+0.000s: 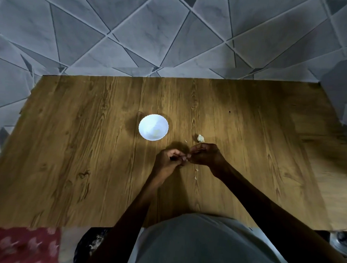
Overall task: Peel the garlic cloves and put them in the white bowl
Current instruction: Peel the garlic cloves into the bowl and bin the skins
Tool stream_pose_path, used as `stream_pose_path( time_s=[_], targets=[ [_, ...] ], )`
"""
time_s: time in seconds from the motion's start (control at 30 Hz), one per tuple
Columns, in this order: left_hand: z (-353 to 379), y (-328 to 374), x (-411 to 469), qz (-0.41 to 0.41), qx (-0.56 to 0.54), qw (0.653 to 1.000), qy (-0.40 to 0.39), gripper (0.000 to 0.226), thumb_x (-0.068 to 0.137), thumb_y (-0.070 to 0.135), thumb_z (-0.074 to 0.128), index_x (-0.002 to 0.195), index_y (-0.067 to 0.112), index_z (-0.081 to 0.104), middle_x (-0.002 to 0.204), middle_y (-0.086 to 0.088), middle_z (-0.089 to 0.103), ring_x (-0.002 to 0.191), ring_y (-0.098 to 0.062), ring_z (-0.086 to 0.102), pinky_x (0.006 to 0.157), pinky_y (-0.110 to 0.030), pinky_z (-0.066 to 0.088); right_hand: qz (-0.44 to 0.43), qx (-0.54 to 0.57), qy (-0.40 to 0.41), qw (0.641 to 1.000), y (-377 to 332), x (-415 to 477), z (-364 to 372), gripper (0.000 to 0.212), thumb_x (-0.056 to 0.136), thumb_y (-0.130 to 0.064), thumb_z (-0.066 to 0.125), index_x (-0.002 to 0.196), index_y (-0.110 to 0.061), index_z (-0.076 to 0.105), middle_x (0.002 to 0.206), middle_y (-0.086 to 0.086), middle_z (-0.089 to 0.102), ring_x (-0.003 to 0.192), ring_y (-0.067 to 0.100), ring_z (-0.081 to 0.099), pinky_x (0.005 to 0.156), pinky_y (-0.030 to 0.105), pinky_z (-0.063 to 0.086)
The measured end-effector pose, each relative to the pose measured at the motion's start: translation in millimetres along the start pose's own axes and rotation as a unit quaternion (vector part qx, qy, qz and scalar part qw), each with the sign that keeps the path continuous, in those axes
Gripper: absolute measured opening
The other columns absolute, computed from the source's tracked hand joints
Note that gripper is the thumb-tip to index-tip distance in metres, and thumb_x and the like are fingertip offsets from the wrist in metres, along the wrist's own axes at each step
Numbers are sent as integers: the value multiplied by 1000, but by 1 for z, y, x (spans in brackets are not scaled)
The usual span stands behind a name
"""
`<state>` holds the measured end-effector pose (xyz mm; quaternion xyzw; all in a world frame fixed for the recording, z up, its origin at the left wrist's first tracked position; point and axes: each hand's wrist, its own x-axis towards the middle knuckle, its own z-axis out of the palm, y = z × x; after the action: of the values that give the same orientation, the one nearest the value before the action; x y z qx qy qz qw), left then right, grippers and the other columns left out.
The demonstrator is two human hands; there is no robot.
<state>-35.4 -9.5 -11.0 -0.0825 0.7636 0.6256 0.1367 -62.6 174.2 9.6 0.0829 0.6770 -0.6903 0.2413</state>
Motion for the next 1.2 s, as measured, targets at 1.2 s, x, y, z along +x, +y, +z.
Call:
stream_pose_path(
  time_s=[1.2],
  targets=[
    [-27, -39, -25, -12, 53, 974, 219, 14, 89, 11, 64, 90, 23, 72, 76, 9, 71, 65, 2, 64, 70, -17, 50, -382, -620, -98, 679, 46, 2, 35, 19, 88, -13, 63, 102, -3, 70, 106, 15, 67, 99, 34, 65, 74, 38, 58]
  ],
)
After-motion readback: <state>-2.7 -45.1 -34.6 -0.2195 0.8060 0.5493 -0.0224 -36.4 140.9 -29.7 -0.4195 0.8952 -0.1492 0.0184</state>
